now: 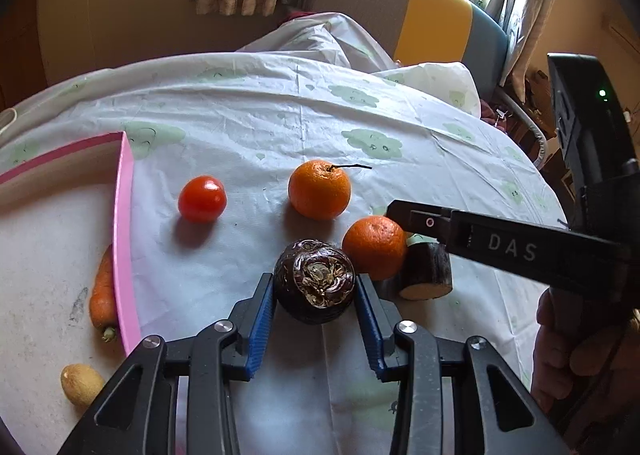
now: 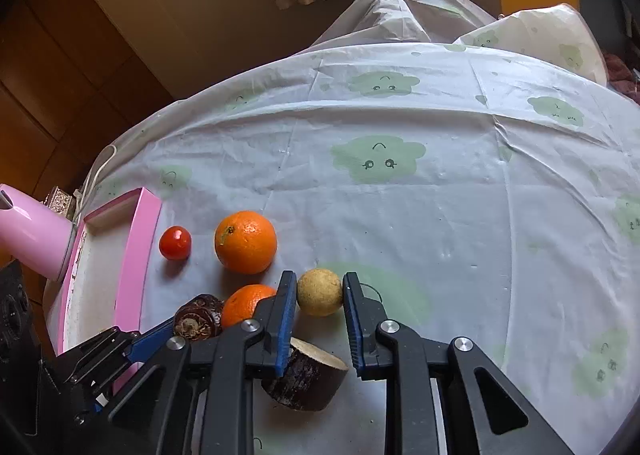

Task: Organize fruits
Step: 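Grasp the small yellow fruit with the right gripper while the left drops the dark fruit into the tray, then carry the yellow fruit into the pink tray and open the right gripper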

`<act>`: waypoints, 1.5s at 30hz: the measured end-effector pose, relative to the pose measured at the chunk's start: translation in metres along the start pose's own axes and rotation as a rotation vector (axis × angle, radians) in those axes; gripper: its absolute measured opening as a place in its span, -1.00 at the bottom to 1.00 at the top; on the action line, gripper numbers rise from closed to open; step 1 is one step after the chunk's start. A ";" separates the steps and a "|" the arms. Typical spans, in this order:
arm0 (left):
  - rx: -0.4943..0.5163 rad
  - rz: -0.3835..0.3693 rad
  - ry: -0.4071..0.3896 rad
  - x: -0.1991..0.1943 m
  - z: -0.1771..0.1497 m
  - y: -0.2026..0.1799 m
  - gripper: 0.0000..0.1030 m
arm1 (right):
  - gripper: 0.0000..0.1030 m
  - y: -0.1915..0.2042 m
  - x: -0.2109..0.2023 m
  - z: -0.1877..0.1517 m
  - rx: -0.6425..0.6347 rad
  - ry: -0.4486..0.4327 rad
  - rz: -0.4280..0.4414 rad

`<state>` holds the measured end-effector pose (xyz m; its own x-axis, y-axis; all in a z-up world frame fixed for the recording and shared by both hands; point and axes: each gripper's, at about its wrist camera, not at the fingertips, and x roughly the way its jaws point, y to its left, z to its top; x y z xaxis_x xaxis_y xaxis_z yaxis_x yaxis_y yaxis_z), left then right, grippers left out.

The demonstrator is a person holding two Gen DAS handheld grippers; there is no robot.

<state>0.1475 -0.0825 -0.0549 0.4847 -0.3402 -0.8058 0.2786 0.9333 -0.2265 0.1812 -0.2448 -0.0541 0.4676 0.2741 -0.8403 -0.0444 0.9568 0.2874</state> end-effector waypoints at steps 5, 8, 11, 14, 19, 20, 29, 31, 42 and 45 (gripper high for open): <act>-0.026 -0.002 -0.064 -0.028 -0.010 0.005 -0.23 | -0.54 -0.010 -0.002 0.000 0.055 -0.007 -0.022; -0.040 0.020 -0.087 -0.045 -0.016 0.013 -0.22 | -0.48 -0.005 0.004 0.001 0.035 0.040 -0.019; -0.059 0.032 -0.120 -0.064 -0.021 0.023 -0.22 | -0.50 0.000 0.007 -0.001 0.024 0.015 -0.053; -0.076 0.072 -0.157 -0.083 -0.025 0.037 -0.22 | -0.52 0.003 0.005 -0.004 0.011 -0.004 -0.082; -0.159 0.167 -0.193 -0.104 -0.033 0.074 -0.22 | -0.52 -0.003 -0.005 -0.007 0.028 -0.039 -0.135; -0.177 0.190 -0.197 -0.106 -0.035 0.082 -0.22 | -0.52 -0.003 -0.010 -0.008 0.028 -0.058 -0.140; -0.264 0.308 -0.170 -0.106 -0.048 0.123 -0.21 | -0.52 0.020 -0.049 -0.014 -0.053 -0.171 -0.127; -0.266 0.322 -0.162 -0.108 -0.051 0.123 -0.20 | -0.52 0.030 -0.055 -0.018 -0.072 -0.178 -0.098; -0.242 0.303 -0.223 -0.139 -0.062 0.115 -0.19 | -0.52 0.108 -0.063 -0.060 -0.232 -0.136 0.097; -0.255 0.290 -0.229 -0.144 -0.066 0.118 -0.19 | -0.52 0.128 -0.058 -0.075 -0.270 -0.103 0.146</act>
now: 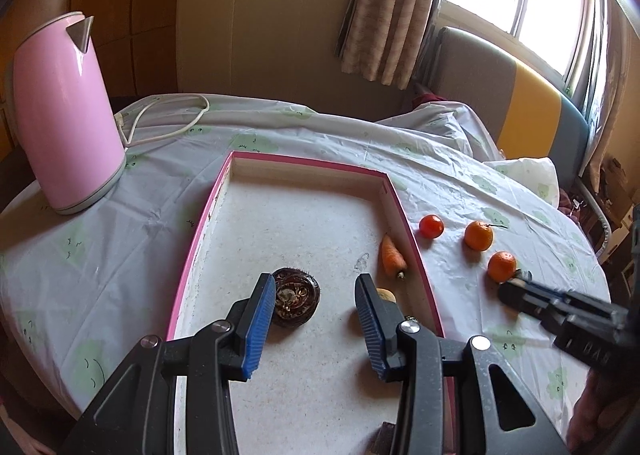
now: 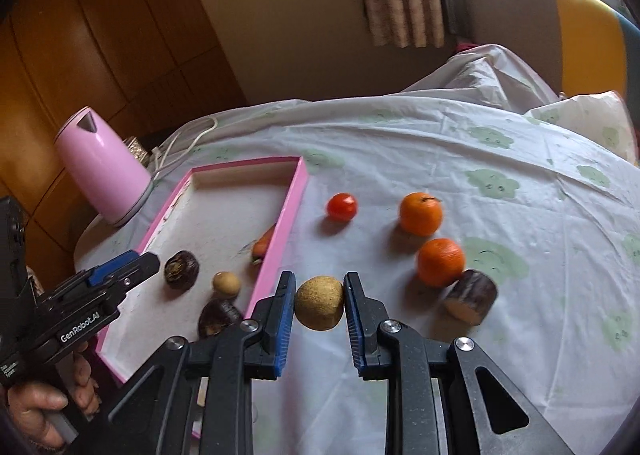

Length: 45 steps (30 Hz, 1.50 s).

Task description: Organize fruits

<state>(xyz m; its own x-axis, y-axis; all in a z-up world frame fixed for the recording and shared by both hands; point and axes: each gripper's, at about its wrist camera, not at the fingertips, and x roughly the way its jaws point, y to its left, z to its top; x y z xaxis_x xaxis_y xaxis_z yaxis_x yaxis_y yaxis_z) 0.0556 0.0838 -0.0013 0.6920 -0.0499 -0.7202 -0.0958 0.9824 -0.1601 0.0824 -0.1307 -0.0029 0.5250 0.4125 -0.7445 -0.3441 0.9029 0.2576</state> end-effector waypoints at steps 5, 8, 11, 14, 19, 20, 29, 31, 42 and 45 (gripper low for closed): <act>-0.020 0.000 -0.004 -0.005 -0.002 0.009 -0.19 | -0.52 0.034 0.013 -0.014 -0.060 0.054 0.082; -0.031 -0.002 -0.011 -0.009 -0.002 0.013 -0.19 | -0.52 0.051 0.022 -0.018 -0.088 0.082 0.111; -0.034 -0.008 -0.020 -0.012 -0.002 0.017 -0.19 | -0.52 0.064 0.031 -0.022 -0.108 0.102 0.134; -0.044 -0.011 -0.028 -0.015 -0.002 0.020 -0.19 | -0.52 0.073 0.037 -0.022 -0.118 0.113 0.147; -0.053 -0.015 -0.021 -0.013 -0.004 0.022 -0.19 | -0.48 0.077 0.043 -0.024 -0.099 0.124 0.157; -0.053 -0.016 -0.018 -0.013 -0.004 0.022 -0.19 | -0.48 0.077 0.042 -0.024 -0.098 0.119 0.154; -0.016 -0.050 -0.008 -0.013 -0.011 0.009 -0.19 | -0.48 0.049 0.018 -0.028 0.000 0.043 0.100; -0.003 -0.060 -0.006 -0.014 -0.013 0.004 -0.19 | -0.45 0.039 0.012 -0.030 0.024 0.029 0.070; 0.088 -0.116 0.008 -0.014 -0.020 -0.027 -0.19 | -0.21 -0.021 -0.019 -0.040 0.160 -0.046 -0.073; 0.110 -0.135 0.010 -0.013 -0.022 -0.034 -0.19 | -0.21 -0.037 -0.025 -0.044 0.191 -0.055 -0.107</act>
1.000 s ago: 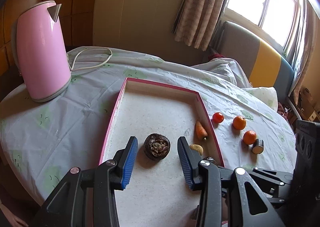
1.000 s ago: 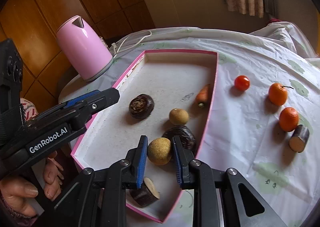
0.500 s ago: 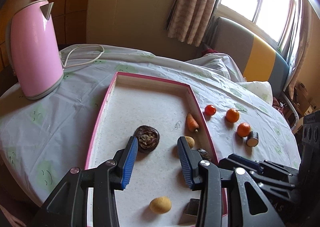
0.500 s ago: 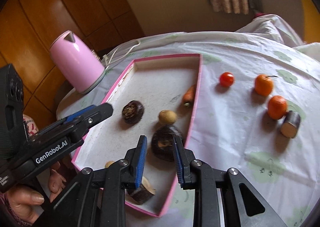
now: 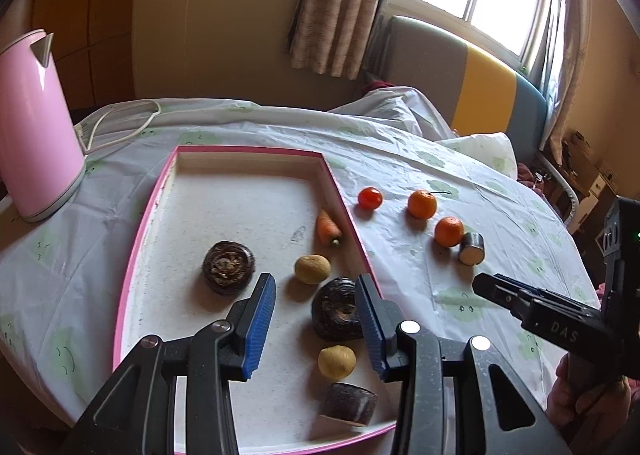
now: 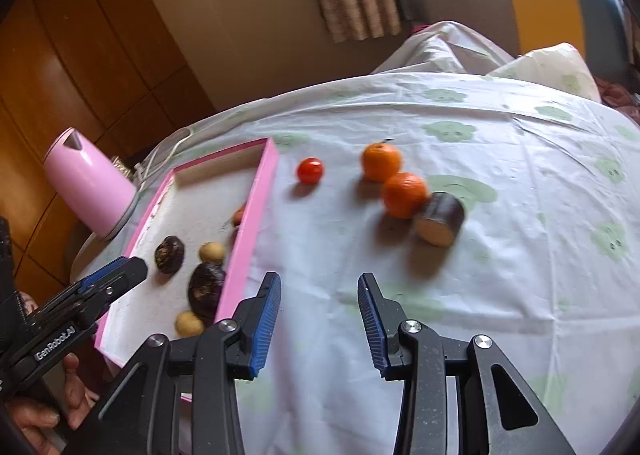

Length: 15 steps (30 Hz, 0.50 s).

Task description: Organize fruits

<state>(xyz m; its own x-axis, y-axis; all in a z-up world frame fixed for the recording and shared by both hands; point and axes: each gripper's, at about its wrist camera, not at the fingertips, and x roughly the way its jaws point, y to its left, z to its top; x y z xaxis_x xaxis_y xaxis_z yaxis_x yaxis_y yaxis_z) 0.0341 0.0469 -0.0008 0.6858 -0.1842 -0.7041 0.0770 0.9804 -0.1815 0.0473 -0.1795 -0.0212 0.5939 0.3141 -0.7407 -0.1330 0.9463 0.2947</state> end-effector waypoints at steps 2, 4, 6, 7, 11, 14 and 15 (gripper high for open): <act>0.010 -0.009 0.003 0.001 0.000 -0.004 -0.19 | -0.21 -0.009 -0.002 -0.001 0.020 -0.003 -0.018; 0.020 -0.019 0.011 0.003 0.000 -0.008 -0.19 | -0.21 -0.017 -0.003 -0.001 0.039 -0.004 -0.039; 0.032 -0.029 0.011 0.004 0.001 -0.012 -0.19 | -0.21 -0.023 -0.006 -0.002 0.054 -0.017 -0.058; 0.039 -0.037 0.011 0.004 0.002 -0.015 -0.19 | -0.21 -0.026 -0.007 -0.002 0.058 -0.023 -0.066; 0.055 -0.072 0.022 0.008 0.003 -0.022 -0.19 | -0.21 -0.032 -0.010 -0.001 0.055 -0.029 -0.068; 0.067 -0.083 0.038 0.013 0.004 -0.027 -0.19 | -0.21 -0.034 -0.009 0.003 0.031 -0.027 -0.073; 0.068 -0.089 0.039 0.013 0.004 -0.028 -0.19 | -0.21 -0.034 -0.008 0.006 0.020 -0.027 -0.075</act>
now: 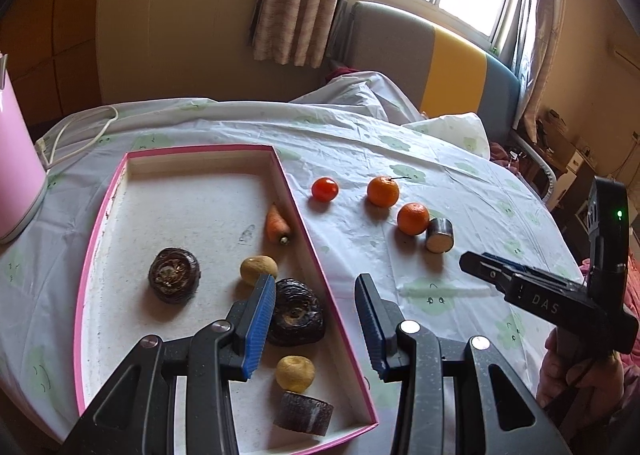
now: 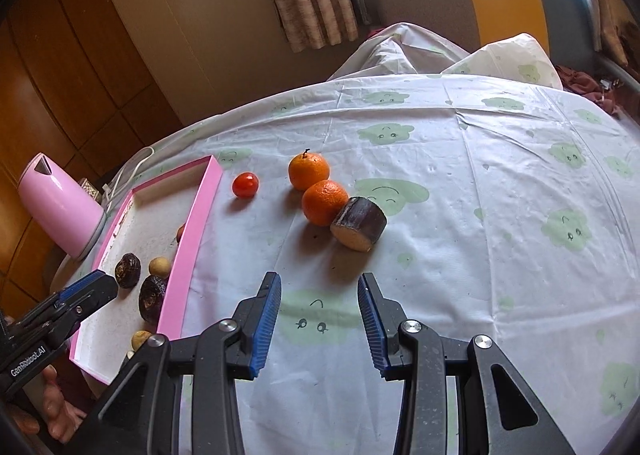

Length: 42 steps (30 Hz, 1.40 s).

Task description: Organize fruits

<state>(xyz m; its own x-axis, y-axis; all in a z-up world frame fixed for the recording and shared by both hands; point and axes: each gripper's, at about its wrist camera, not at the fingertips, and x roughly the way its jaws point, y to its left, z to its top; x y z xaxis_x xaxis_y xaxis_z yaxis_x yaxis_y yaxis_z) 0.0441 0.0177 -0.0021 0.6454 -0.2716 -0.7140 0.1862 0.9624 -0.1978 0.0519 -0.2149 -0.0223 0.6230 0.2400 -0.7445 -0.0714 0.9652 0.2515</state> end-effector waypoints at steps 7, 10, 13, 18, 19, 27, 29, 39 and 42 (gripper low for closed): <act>0.030 -0.052 0.015 0.006 -0.004 -0.009 -0.19 | 0.00 0.006 0.009 0.027 -0.110 -0.022 -0.010; 0.042 -0.066 0.022 0.009 -0.003 -0.012 -0.19 | 0.08 0.015 0.019 0.040 -0.207 -0.017 -0.034; 0.047 -0.082 0.035 0.013 -0.001 -0.013 -0.19 | 0.09 0.023 0.035 0.051 -0.287 0.013 -0.050; 0.054 -0.087 0.044 0.019 0.005 -0.014 -0.19 | 0.09 0.026 0.062 0.056 -0.346 0.064 -0.071; 0.056 -0.085 0.046 0.021 0.006 -0.015 -0.19 | 0.09 0.024 0.065 0.056 -0.339 0.069 -0.074; 0.047 -0.006 0.072 0.038 0.024 -0.017 -0.19 | 0.08 0.019 0.079 0.055 -0.299 0.082 -0.072; 0.045 0.003 0.075 0.044 0.033 -0.019 -0.19 | 0.07 0.020 0.082 0.055 -0.307 0.087 -0.079; 0.110 -0.005 0.119 0.089 0.078 -0.030 -0.19 | -0.17 0.020 0.088 0.057 -0.364 0.097 -0.064; 0.143 0.008 0.127 0.104 0.088 -0.034 -0.19 | -0.23 0.022 0.088 0.056 -0.381 0.098 -0.060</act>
<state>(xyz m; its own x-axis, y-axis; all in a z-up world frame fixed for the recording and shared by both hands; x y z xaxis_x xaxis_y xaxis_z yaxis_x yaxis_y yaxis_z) 0.1698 -0.0434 -0.0108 0.5503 -0.2526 -0.7959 0.2909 0.9514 -0.1009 0.1491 -0.1780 -0.0475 0.5585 0.1728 -0.8113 -0.3322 0.9428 -0.0280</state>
